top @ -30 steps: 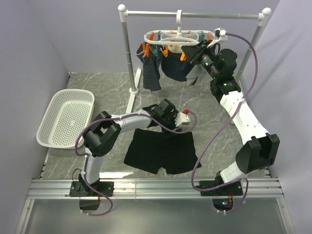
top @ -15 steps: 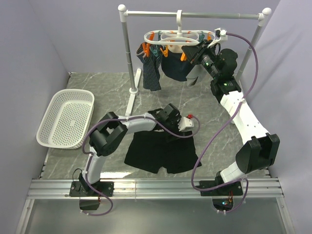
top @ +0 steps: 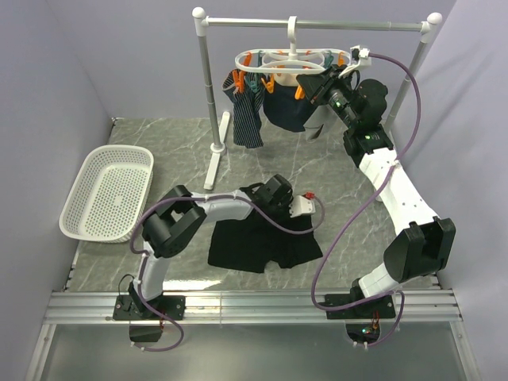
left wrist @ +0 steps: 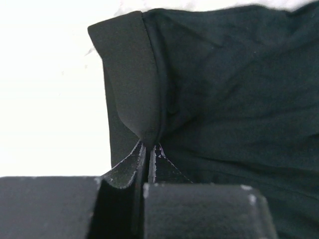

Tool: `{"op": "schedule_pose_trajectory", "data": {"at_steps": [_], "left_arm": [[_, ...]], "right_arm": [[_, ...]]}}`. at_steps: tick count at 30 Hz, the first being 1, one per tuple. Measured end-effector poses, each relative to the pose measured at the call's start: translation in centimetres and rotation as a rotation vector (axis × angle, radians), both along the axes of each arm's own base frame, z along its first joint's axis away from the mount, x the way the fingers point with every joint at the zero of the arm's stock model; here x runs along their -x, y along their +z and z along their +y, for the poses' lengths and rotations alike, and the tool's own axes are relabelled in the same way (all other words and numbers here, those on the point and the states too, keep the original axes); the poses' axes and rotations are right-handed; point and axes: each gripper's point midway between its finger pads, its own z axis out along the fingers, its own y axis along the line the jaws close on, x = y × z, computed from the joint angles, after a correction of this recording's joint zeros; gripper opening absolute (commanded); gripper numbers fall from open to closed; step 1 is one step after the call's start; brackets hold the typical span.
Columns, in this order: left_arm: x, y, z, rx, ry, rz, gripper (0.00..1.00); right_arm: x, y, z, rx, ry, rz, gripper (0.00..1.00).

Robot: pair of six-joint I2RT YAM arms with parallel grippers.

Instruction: Clip the underwear to the hanger

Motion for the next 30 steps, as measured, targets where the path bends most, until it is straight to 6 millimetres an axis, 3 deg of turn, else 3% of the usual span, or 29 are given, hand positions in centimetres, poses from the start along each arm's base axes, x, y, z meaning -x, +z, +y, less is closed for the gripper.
{"op": "schedule_pose_trajectory", "data": {"at_steps": [8, 17, 28, 30], "left_arm": [[-1.5, 1.3, 5.4, -0.044, 0.050, -0.282, 0.00], [-4.5, 11.0, 6.4, 0.120, 0.064, -0.757, 0.00], [-4.4, 20.8, 6.7, 0.265, 0.025, -1.272, 0.00], [-4.4, 21.9, 6.6, 0.276, 0.016, -1.334, 0.00]], "right_arm": [[0.0, 0.0, -0.2, -0.005, 0.007, 0.005, 0.00], [0.3, 0.0, -0.2, -0.018, 0.040, 0.009, 0.00], [1.1, 0.4, -0.3, -0.062, 0.130, 0.018, 0.00], [1.3, 0.4, -0.2, -0.072, 0.150, 0.020, 0.00]]}}
